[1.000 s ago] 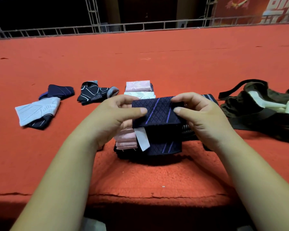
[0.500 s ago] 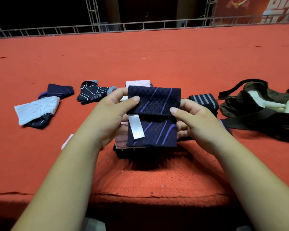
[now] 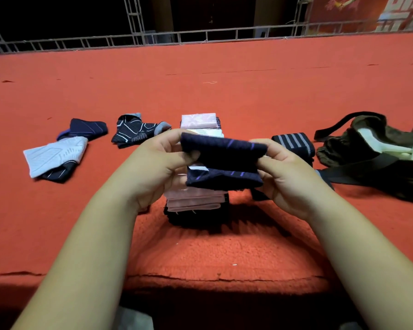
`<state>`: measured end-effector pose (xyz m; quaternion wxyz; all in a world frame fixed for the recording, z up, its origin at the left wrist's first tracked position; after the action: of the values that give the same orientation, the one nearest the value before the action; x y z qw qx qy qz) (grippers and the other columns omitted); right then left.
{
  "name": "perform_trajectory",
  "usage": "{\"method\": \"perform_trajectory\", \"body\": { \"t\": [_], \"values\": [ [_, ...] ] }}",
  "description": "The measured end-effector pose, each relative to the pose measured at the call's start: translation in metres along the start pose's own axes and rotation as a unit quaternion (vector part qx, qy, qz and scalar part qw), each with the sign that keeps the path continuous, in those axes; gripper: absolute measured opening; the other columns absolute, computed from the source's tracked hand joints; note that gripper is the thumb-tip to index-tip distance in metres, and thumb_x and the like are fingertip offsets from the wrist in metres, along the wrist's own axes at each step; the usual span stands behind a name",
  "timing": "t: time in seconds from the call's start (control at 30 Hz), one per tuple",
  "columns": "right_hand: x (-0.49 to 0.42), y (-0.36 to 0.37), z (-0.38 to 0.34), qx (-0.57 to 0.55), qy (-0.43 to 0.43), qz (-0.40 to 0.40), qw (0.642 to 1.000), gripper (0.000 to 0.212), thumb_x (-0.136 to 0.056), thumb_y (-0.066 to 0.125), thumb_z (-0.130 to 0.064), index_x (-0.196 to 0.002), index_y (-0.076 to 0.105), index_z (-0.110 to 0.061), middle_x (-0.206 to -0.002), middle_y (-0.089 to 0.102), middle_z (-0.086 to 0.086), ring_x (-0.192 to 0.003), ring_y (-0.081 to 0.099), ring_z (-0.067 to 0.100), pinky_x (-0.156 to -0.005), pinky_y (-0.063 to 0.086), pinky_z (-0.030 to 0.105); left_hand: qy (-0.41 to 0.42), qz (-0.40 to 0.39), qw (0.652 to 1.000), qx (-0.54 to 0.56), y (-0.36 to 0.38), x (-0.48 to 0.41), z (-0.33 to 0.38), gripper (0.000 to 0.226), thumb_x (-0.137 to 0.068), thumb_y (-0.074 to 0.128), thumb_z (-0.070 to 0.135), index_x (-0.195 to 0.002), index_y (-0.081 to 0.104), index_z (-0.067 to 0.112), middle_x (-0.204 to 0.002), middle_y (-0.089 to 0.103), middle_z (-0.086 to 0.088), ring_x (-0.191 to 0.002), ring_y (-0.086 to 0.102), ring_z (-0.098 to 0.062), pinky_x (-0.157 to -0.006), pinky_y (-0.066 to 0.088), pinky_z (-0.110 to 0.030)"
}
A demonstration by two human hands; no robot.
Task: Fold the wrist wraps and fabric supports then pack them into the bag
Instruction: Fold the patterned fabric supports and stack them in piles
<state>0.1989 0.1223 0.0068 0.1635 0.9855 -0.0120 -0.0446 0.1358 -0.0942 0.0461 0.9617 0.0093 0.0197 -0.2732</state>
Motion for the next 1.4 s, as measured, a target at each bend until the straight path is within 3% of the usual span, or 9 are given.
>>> {"method": "perform_trajectory", "body": {
  "t": [0.07,0.17,0.23,0.37,0.47,0.63,0.8,1.03,1.4],
  "values": [
    [0.000,0.000,0.000,-0.003,0.019,0.005,1.000,0.034,-0.103,0.056,0.001,-0.101,0.080,-0.022,-0.107,0.077,0.011,-0.094,0.072,0.023,-0.078,0.063,0.029,-0.003,0.003,0.999,0.034,-0.004,-0.002,0.000,0.031,-0.097,0.060,-0.009,-0.105,0.076,0.016,-0.103,0.073,-0.008,-0.089,0.068,-0.022,-0.082,0.057,-0.029],
    [0.002,0.002,-0.002,-0.025,0.039,-0.013,0.999,0.043,-0.105,0.043,-0.001,-0.101,0.082,-0.019,-0.115,0.076,0.019,-0.096,0.074,0.026,-0.079,0.064,0.037,-0.026,0.017,0.997,0.075,-0.008,0.000,-0.001,0.042,-0.096,0.042,-0.013,-0.104,0.078,0.007,-0.103,0.074,-0.012,-0.075,0.067,-0.015,-0.067,0.054,-0.016],
    [0.004,0.003,-0.005,-0.051,0.046,-0.015,0.998,0.042,-0.104,0.037,-0.007,-0.103,0.078,-0.011,-0.122,0.073,0.027,-0.100,0.071,0.032,-0.079,0.063,0.040,-0.044,0.024,0.994,0.092,-0.010,0.000,-0.001,0.044,-0.093,0.038,-0.005,-0.104,0.080,0.004,-0.114,0.077,-0.020,-0.096,0.075,-0.026,-0.077,0.063,-0.028],
    [0.003,0.007,-0.007,-0.024,0.011,-0.013,1.000,0.015,-0.100,0.058,-0.013,-0.104,0.072,-0.015,-0.111,0.072,0.015,-0.091,0.069,0.023,-0.072,0.059,0.034,-0.056,-0.003,0.993,0.100,-0.005,0.000,-0.003,0.025,-0.098,0.066,0.014,-0.120,0.077,0.011,-0.129,0.072,-0.027,-0.115,0.071,-0.037,-0.097,0.061,-0.045],
    [0.002,0.009,-0.006,0.002,-0.035,-0.008,0.999,0.021,-0.092,0.068,-0.001,-0.106,0.069,-0.016,-0.112,0.072,0.012,-0.090,0.070,0.022,-0.071,0.058,0.030,-0.050,-0.002,0.996,0.068,-0.001,0.000,-0.007,0.046,-0.088,0.076,0.006,-0.132,0.065,-0.002,-0.127,0.074,-0.023,-0.113,0.075,-0.027,-0.088,0.064,-0.032],
    [0.007,0.007,-0.011,0.201,-0.129,0.051,0.970,0.023,-0.096,0.075,-0.004,-0.107,0.078,-0.025,-0.112,0.078,0.010,-0.099,0.070,0.016,-0.092,0.055,0.033,-0.039,0.020,0.998,-0.052,-0.009,0.000,-0.009,0.033,-0.088,0.082,0.006,-0.119,0.072,0.000,-0.115,0.080,-0.014,-0.107,0.077,-0.026,-0.081,0.063,-0.032],
    [0.007,0.015,-0.003,0.271,-0.152,0.081,0.947,0.023,-0.096,0.074,-0.003,-0.108,0.080,-0.022,-0.082,0.073,-0.022,-0.071,0.059,-0.006,-0.070,0.044,0.009,-0.039,0.079,0.982,-0.164,-0.014,-0.001,-0.011,0.019,-0.089,0.085,0.015,-0.101,0.076,0.003,-0.101,0.079,-0.024,-0.084,0.078,-0.026,-0.078,0.067,-0.044],
    [0.003,0.014,-0.003,0.259,-0.160,0.115,0.945,0.018,-0.096,0.075,-0.008,-0.103,0.077,-0.025,-0.087,0.073,-0.015,-0.076,0.059,0.004,-0.073,0.048,0.018,-0.038,0.069,0.997,-0.014,-0.008,-0.002,-0.012,0.029,-0.093,0.075,-0.001,-0.121,0.066,0.001,-0.110,0.081,-0.015,-0.104,0.079,-0.028,-0.093,0.063,-0.046],
    [0.006,0.016,0.005,0.323,-0.123,0.139,0.928,0.018,-0.099,0.072,-0.025,-0.104,0.076,-0.041,-0.087,0.072,-0.006,-0.070,0.060,0.014,-0.070,0.050,0.032,-0.022,0.132,0.982,-0.135,-0.022,0.000,-0.011,0.061,-0.084,0.091,0.013,-0.128,0.049,0.018,-0.109,0.077,-0.010,-0.091,0.080,-0.023,-0.075,0.065,-0.049]
  ]
}}
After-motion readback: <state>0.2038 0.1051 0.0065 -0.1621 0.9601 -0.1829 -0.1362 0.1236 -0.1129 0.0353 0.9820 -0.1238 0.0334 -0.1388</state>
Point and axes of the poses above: each hand's wrist, its own x-axis away from the middle knuckle, its own y-axis out of the palm, z = x × y, the point moved 5 cm from there along -x, towards the middle knuckle
